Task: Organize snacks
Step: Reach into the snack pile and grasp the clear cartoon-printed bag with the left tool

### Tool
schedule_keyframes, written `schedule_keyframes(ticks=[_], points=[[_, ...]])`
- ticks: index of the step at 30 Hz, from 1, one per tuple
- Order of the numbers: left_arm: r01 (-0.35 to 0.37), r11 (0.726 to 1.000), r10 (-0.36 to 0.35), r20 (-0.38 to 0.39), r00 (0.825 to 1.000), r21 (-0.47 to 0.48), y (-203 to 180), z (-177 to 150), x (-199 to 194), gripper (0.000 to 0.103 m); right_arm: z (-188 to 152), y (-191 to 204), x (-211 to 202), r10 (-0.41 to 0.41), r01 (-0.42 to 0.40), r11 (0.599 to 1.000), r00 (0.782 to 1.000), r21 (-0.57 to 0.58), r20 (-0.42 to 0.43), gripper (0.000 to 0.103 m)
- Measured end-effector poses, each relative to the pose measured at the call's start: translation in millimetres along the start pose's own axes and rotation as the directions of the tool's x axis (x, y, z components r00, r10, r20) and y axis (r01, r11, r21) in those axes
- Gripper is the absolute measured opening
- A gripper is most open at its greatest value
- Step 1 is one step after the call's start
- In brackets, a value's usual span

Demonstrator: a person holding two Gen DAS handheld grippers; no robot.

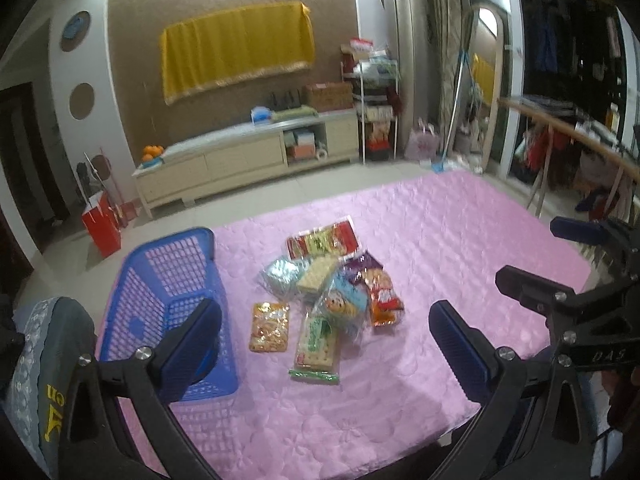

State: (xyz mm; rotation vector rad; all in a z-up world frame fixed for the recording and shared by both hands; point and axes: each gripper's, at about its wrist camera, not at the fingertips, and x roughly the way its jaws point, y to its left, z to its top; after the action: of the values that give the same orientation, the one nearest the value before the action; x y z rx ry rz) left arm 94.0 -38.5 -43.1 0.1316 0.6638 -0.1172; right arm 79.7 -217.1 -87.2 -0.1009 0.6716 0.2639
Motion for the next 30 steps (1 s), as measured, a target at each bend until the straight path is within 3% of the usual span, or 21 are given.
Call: schedule_keyframes(ticks=[12, 22, 30], points=[[0.044, 0.999, -0.047, -0.164, 0.985, -0.023, 3.7, -3.8, 97.7, 0.103, -3.4, -16.1, 85.5, 0.038, -0.036, 0.999, 0.989, 0.017, -0.143, 0.103], [0.062, 0.998, -0.069, -0.283, 0.957, -0.033, 8.8, -7.7, 171.2, 0.103, -7.9, -30.3, 150.2, 0.03, -0.019, 0.999, 0.975, 0.051, -0.221, 0.103], [0.077, 0.991, -0.113, -0.366, 0.924, -0.11, 21.2, -9.7, 232.6, 0.103, -12.6, -40.8, 175.1, 0.054, -0.032, 0.995, 0.966, 0.09, -0.251, 0.103]])
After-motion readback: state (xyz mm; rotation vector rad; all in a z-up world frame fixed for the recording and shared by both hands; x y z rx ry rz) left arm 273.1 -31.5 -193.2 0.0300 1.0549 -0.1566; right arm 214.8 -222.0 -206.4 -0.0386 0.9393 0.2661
